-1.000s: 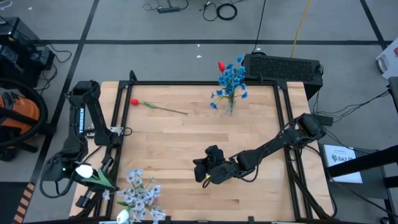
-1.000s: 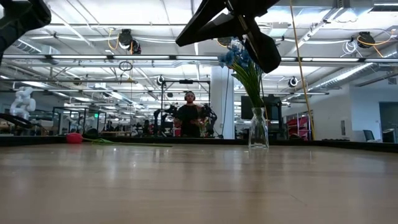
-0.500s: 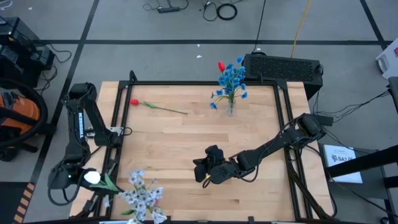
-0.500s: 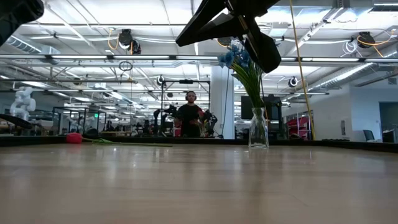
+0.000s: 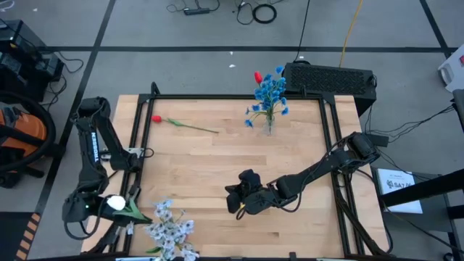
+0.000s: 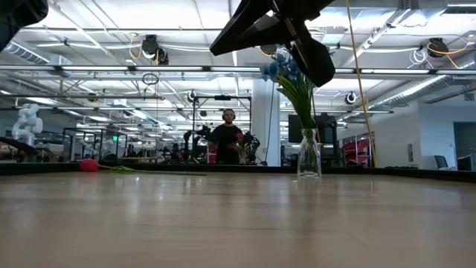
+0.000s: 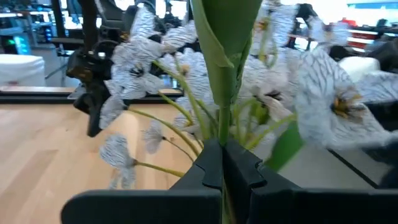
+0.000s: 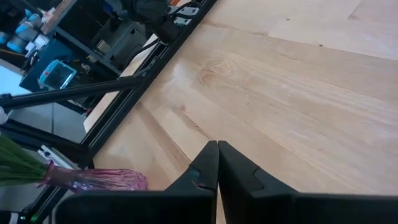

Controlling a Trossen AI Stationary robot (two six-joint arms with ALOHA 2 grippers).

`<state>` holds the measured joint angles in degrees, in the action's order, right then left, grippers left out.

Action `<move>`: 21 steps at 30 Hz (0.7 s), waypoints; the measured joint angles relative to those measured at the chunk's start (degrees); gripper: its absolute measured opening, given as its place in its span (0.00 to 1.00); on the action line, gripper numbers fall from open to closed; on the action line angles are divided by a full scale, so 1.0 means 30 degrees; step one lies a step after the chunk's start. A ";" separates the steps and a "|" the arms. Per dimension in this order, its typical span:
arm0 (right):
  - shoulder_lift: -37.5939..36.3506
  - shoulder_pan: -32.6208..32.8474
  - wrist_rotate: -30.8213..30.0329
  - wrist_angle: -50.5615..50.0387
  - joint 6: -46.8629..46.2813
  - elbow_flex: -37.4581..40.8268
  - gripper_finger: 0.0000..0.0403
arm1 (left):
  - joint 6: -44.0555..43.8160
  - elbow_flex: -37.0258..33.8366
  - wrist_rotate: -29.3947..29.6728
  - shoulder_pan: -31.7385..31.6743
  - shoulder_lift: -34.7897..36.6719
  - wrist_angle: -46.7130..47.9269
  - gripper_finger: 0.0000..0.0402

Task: Sort flowers into vase by color
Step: Put the white flowers into the pink vase

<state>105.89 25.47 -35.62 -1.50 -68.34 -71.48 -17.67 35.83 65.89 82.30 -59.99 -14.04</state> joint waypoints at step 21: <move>-0.0007 0.1643 0.1997 0.0394 0.3531 0.0000 0.00 | -0.0998 0.0027 -0.1000 -0.1866 -0.1972 -0.1207 0.00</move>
<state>105.86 30.40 -29.63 -0.31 -57.74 -71.48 -20.67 35.91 62.89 76.71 -65.90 -17.66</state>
